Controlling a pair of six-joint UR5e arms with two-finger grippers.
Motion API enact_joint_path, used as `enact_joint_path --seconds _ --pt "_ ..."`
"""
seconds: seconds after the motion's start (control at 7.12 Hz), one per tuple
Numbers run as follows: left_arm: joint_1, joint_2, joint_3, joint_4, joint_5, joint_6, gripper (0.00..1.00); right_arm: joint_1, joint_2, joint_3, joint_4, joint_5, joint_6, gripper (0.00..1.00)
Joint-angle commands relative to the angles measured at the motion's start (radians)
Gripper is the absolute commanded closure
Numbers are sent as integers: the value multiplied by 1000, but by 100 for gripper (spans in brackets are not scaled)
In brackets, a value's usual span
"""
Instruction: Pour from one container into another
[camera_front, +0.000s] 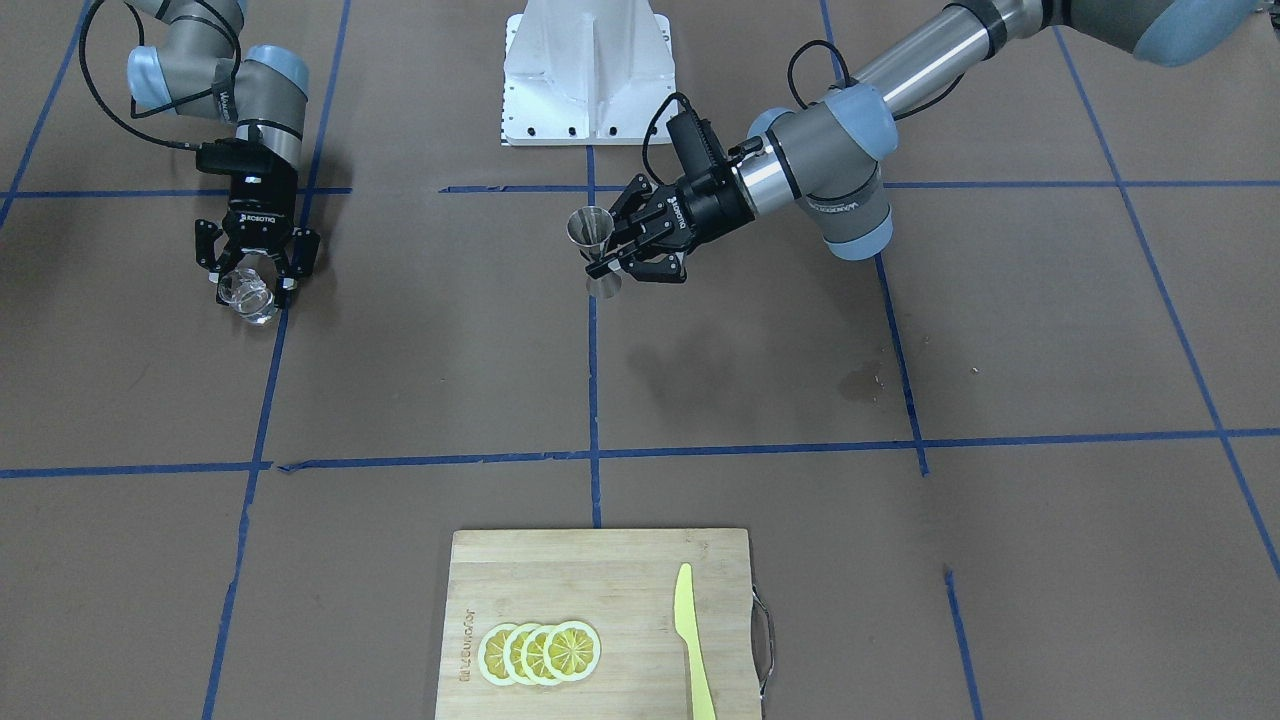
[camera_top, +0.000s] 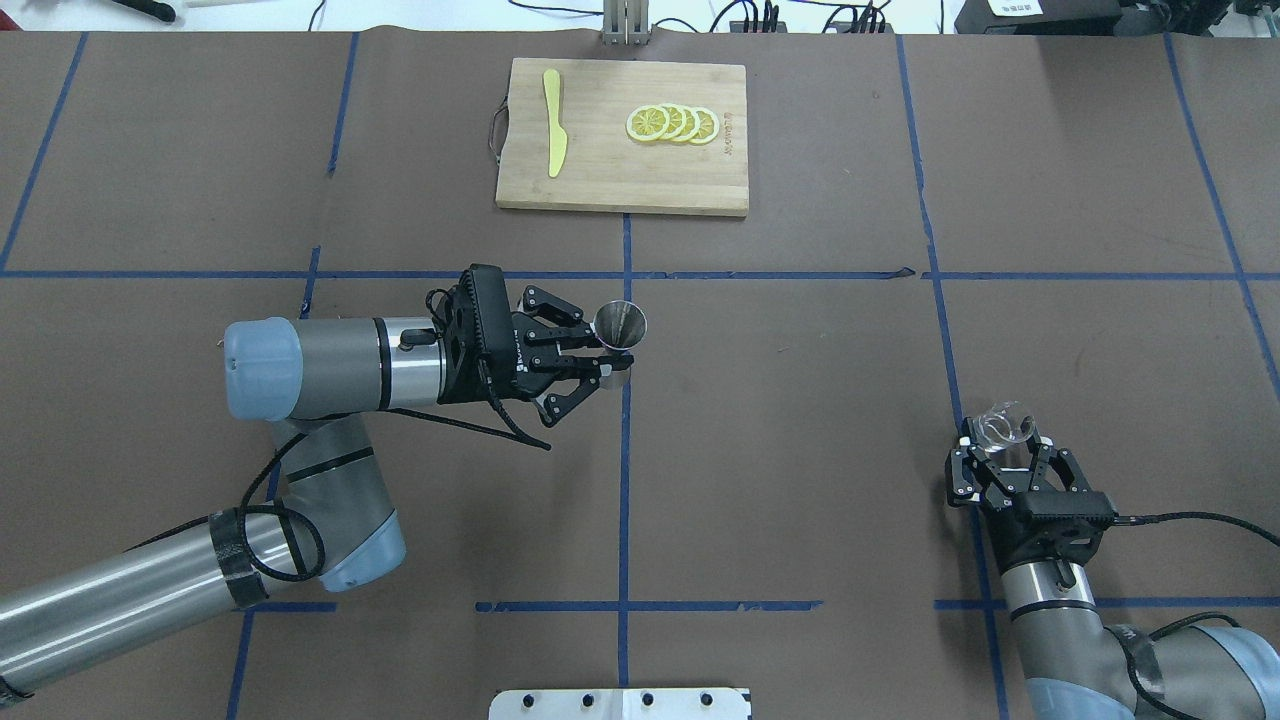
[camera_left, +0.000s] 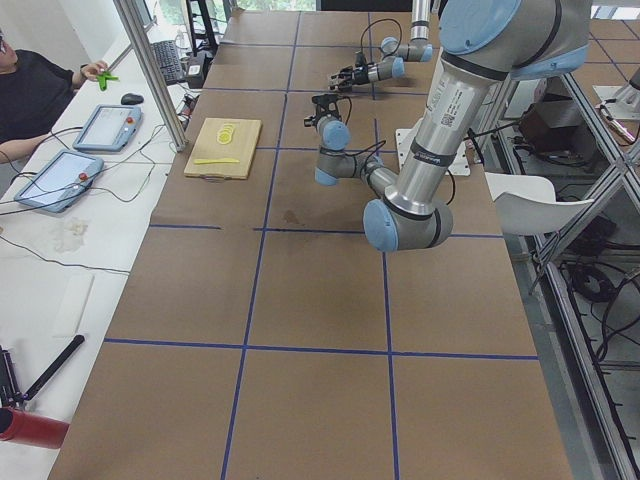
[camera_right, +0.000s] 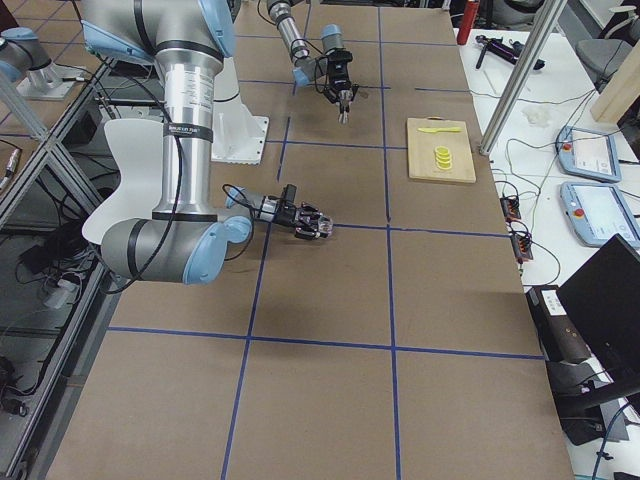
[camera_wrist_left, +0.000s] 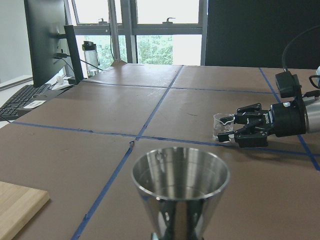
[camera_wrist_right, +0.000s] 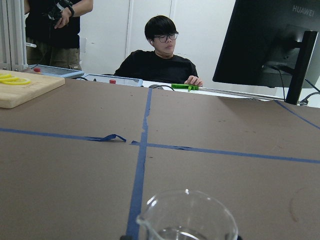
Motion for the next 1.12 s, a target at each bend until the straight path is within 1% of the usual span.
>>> enact_joint_path --seconds 0.0,0.28,0.56,0.7,0.84,0.98 --pt "0 0 -1 -2 -2 0 100 1 -4 -1 2 -5 -7 100" --pt "0 0 -4 0 0 0 100 2 -4 29 2 -2 -46 100" --pt "0 0 -4 -2 0 -2 100 7 -17 91 18 -4 -72 100" --pt "0 0 -6 -2 0 -2 100 9 -20 96 61 -34 -75 100" --pt "0 0 -4 0 0 -2 100 12 -14 89 119 -50 -123 100" --pt "0 -1 -6 0 -2 -2 100 31 -7 89 243 -47 -296 100"
